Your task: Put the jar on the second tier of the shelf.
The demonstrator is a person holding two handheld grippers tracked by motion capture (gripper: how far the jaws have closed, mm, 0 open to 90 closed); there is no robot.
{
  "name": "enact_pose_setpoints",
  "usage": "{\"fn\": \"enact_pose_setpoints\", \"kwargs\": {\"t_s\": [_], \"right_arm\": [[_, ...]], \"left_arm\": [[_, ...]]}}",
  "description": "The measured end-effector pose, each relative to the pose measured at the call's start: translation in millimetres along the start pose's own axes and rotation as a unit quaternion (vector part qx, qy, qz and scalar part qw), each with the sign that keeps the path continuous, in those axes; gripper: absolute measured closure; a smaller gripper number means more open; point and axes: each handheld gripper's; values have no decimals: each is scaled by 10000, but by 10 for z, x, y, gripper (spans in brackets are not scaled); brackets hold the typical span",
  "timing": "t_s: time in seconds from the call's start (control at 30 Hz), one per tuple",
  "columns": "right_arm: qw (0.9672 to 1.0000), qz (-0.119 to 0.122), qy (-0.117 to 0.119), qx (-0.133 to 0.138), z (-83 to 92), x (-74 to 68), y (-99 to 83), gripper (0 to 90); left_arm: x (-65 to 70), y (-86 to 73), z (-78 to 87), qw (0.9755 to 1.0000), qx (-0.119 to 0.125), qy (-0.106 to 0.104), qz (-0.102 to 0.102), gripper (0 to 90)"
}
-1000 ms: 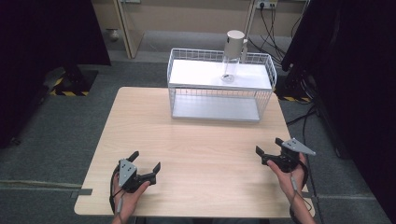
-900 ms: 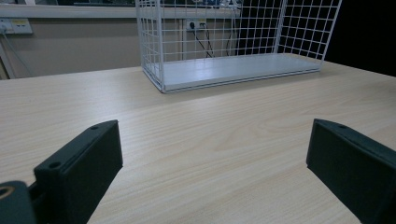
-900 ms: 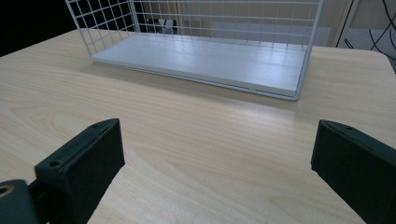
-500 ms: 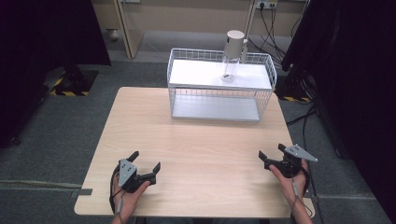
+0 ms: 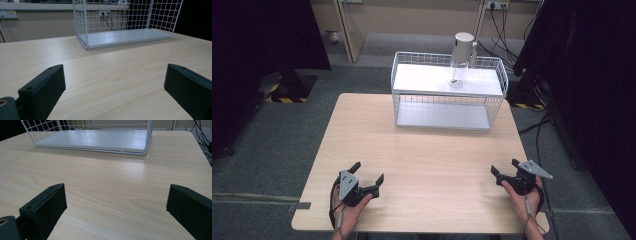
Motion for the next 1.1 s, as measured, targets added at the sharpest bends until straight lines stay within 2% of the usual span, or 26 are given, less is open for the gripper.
{"fn": "enact_pose_setpoints", "kwargs": {"t_s": [1.1], "right_arm": [[9998, -152, -95, 76, 51, 40, -79, 31]], "left_arm": [[1, 0, -2, 10000, -6, -3, -3, 30]]}}
Point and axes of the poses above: each handheld gripper's, and its own axes: z roughly backward along the jaws, y roughly out of its top, x roughly to its right, and after that the axes turned 10 degrees about x, right-handed
